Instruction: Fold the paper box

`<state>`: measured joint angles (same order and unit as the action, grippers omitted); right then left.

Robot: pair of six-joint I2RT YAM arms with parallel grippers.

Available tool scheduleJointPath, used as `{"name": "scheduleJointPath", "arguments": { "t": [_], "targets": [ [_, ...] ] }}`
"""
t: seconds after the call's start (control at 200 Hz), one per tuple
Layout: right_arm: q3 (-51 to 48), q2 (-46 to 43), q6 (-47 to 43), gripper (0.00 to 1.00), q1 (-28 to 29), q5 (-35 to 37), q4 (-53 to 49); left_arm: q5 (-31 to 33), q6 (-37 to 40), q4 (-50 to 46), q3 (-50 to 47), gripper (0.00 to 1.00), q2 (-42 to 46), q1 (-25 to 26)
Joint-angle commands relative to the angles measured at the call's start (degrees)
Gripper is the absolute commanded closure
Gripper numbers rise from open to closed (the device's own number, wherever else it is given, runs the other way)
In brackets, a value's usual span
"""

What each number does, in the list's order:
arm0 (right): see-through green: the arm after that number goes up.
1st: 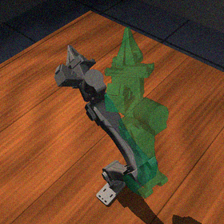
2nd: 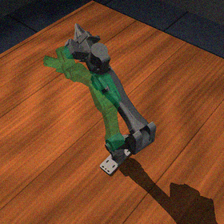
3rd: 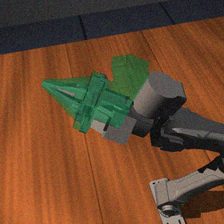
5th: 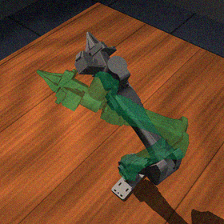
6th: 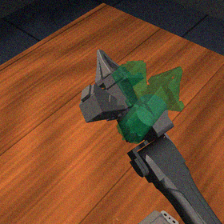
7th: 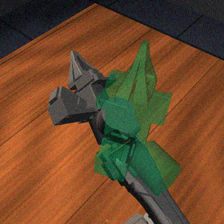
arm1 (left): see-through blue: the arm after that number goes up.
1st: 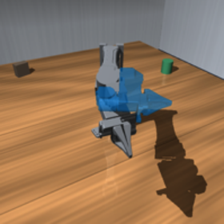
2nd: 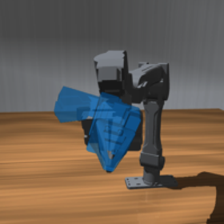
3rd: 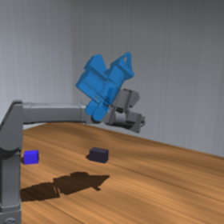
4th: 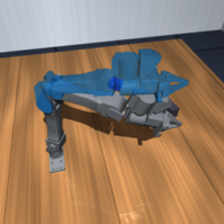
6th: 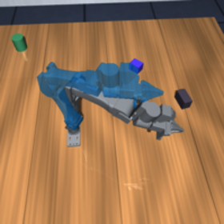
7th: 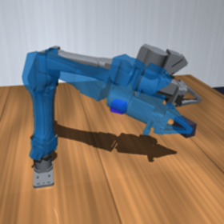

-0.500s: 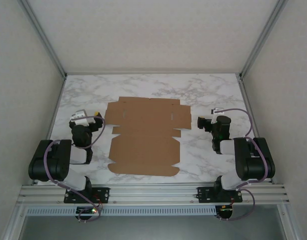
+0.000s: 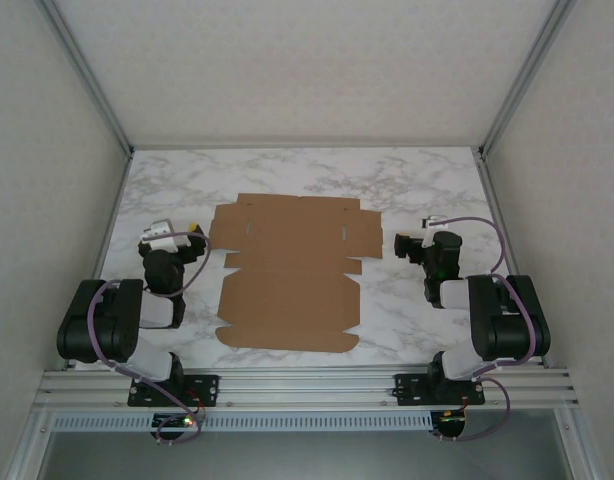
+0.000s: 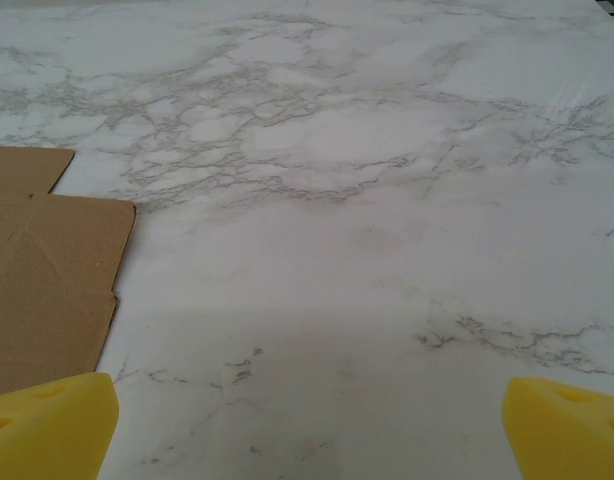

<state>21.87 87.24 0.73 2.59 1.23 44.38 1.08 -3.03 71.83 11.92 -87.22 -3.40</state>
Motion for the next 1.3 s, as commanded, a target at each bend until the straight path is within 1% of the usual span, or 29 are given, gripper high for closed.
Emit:
{"name": "scheduleJointPath", "arguments": {
  "t": [0.0,0.481,0.536,0.581,0.626,0.646,0.691,0.736,0.781,0.851,0.881,0.916,0.956,0.966,1.021,1.066,1.081,1.106,1.126,1.141,1.202,1.292],
  "targets": [
    [1.4,0.9,0.4,0.01,-0.5,-1.1,1.6,0.9,0.2,1.8,1.1,0.01,-0.7,0.7],
    [1.1,0.8,0.6,0.01,-0.4,-1.2,1.9,0.9,0.1,1.9,1.0,0.01,-0.7,0.6],
    [1.1,0.6,0.4,0.01,-0.2,-1.5,2.0,2.4,-0.4,0.9,1.3,0.01,0.0,0.7],
    [2.4,-2.1,-0.4,0.01,0.1,-1.8,-4.0,4.4,-1.0,-6.2,3.4,0.01,4.0,0.8],
    [7.7,-6.7,-1.1,0.01,1.1,-1.2,-14.4,6.7,-0.9,-14.2,6.5,0.01,9.0,1.5],
    [9.4,-8.6,-1.4,0.01,1.6,-0.9,-17.3,8.0,-0.6,-17.5,8.0,0.01,10.9,2.1],
    [11.6,-12.6,-1.0,0.01,3.0,-1.4,-20.1,10.3,0.5,-22.8,11.7,0.00,14.8,3.6],
    [14.1,-16.8,-0.4,0.01,4.6,-3.4,-23.2,10.4,2.9,-28.4,15.1,0.01,19.0,5.8],
    [17.2,-20.5,0.0,0.01,7.2,-4.3,-27.5,10.2,4.9,-31.9,17.7,0.00,23.2,8.6],
    [22.8,-24.9,1.7,0.01,11.2,-5.8,-36.2,10.1,5.5,-33.2,19.3,0.01,29.9,13.1],
    [25.2,-26.7,2.6,0.01,13.2,-5.9,-40.4,9.5,4.2,-35.1,20.4,0.01,32.7,14.6],
    [28.3,-28.6,3.9,0.01,15.5,-4.3,-46.1,9.1,1.8,-39.3,22.6,0.01,35.4,15.8],
    [31.4,-30.2,5.6,0.01,17.5,-1.1,-51.8,9.4,-2.2,-45.8,25.7,0.01,37.4,16.3],
    [32.5,-30.8,6.5,0.01,18.3,0.8,-54.1,9.6,-3.2,-47.5,26.5,0.01,37.8,16.4],
    [37.0,-32.0,11.6,0.01,19.1,6.2,-62.0,12.0,-11.0,-59.0,31.5,0.00,38.7,16.4],
    [39.5,-32.2,18.3,0.01,19.1,12.3,-66.9,17.5,-19.3,-69.1,35.7,0.01,38.2,16.4],
    [40.4,-32.3,22.9,0.01,19.1,14.6,-71.0,19.5,-21.8,-72.2,36.9,0.00,37.9,16.4],
    [41.9,-32.2,30.6,0.01,18.9,20.4,-77.4,21.8,-24.2,-75.4,37.7,0.00,37.4,16.3],
    [42.3,-32.1,34.7,0.01,18.0,22.8,-80.3,21.8,-24.5,-76.0,37.4,0.00,37.0,16.1],
    [42.1,-32.2,35.4,0.01,17.2,22.5,-80.7,21.4,-25.2,-75.8,36.5,0.00,36.8,16.0],
    [39.7,-32.8,35.1,0.01,13.9,15.5,-79.2,17.8,-29.9,-72.5,31.4,0.00,36.4,15.4],
    [36.0,-32.9,36.4,0.01,13.4,7.1,-76.6,9.5,-33.0,-69.5,27.1,0.00,34.9,15.3]
  ]
}}
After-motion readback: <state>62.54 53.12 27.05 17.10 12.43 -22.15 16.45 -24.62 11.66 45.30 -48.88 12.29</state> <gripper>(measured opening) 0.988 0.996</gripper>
